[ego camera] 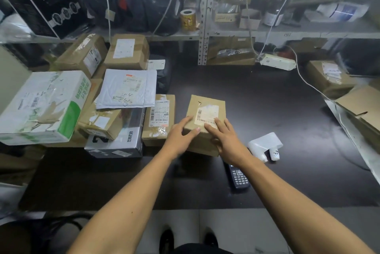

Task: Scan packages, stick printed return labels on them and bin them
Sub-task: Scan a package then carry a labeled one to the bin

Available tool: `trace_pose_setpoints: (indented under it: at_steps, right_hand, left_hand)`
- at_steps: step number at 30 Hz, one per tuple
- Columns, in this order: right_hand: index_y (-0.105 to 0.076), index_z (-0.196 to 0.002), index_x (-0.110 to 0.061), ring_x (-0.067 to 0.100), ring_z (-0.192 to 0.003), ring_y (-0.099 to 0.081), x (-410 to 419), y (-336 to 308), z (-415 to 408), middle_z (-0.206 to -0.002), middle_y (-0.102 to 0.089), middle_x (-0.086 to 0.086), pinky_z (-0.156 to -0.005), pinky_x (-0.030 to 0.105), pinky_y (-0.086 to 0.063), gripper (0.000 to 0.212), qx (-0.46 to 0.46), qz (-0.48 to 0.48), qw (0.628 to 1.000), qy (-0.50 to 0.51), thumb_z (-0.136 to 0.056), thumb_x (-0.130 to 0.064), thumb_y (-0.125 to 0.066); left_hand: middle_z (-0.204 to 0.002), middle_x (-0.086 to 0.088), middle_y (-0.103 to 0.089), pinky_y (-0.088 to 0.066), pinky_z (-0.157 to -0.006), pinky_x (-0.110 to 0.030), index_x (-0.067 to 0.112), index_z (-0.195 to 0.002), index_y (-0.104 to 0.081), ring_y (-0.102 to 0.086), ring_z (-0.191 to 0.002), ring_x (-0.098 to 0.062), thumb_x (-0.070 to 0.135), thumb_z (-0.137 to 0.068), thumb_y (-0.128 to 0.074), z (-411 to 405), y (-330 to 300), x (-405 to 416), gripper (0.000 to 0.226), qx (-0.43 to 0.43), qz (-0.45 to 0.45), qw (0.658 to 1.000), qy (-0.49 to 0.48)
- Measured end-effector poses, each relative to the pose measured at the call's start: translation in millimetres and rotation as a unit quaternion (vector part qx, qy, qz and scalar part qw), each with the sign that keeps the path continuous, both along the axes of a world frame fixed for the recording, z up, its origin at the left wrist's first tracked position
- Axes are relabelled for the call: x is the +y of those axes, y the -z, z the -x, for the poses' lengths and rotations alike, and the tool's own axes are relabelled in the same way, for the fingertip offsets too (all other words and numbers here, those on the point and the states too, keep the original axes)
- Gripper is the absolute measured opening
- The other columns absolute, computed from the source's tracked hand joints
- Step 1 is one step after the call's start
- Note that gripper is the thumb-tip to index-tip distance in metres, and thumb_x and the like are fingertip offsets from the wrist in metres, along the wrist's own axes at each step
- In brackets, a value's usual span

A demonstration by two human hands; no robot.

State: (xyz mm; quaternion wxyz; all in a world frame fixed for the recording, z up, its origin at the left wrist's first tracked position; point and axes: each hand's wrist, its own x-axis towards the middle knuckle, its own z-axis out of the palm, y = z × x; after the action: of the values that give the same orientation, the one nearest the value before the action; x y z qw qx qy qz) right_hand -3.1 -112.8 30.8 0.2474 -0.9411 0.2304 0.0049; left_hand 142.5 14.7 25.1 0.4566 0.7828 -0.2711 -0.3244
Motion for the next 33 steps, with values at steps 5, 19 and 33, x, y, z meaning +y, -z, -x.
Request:
trace_pose_setpoints:
  at_steps: [5, 19, 33]
  right_hand:
    - [-0.041, -0.148, -0.024, 0.035, -0.15, -0.003, 20, 10, 12, -0.163, -0.017, 0.007, -0.12, 0.043, -0.015, 0.052, -0.042, -0.002, 0.999, -0.016, -0.1, -0.007, -0.05]
    - [-0.049, -0.133, -0.013, 0.029, -0.124, -0.043, 14, 39, 51, -0.131, -0.051, 0.009, -0.098, 0.031, -0.034, 0.044, -0.067, -0.092, 0.95, 0.291, -0.092, -0.026, -0.057]
    - [-0.023, -0.146, -0.01, 0.036, -0.131, -0.029, 14, 68, 69, -0.14, -0.031, 0.017, -0.104, 0.047, -0.039, 0.092, 0.107, -0.16, 0.914, 0.357, -0.076, -0.037, -0.075]
  left_hand:
    - [-0.141, 0.007, -0.048, -0.036, -0.098, -0.022, 0.037, -0.127, -0.049, -0.045, -0.129, -0.012, 0.03, -0.096, -0.064, 5, 5, 14, 0.035, 0.029, 0.03, 0.999, 0.007]
    - [-0.161, -0.007, -0.028, -0.019, -0.11, -0.022, 0.045, -0.133, -0.053, -0.017, -0.151, -0.015, 0.023, -0.092, -0.065, 19, 7, 24, 0.047, -0.072, -0.027, 0.997, 0.024]
    - [-0.167, -0.001, -0.004, -0.012, -0.119, -0.062, 0.048, -0.139, -0.044, 0.005, -0.153, -0.024, 0.032, -0.096, -0.058, 22, -10, 11, 0.048, -0.256, -0.145, 0.948, 0.119]
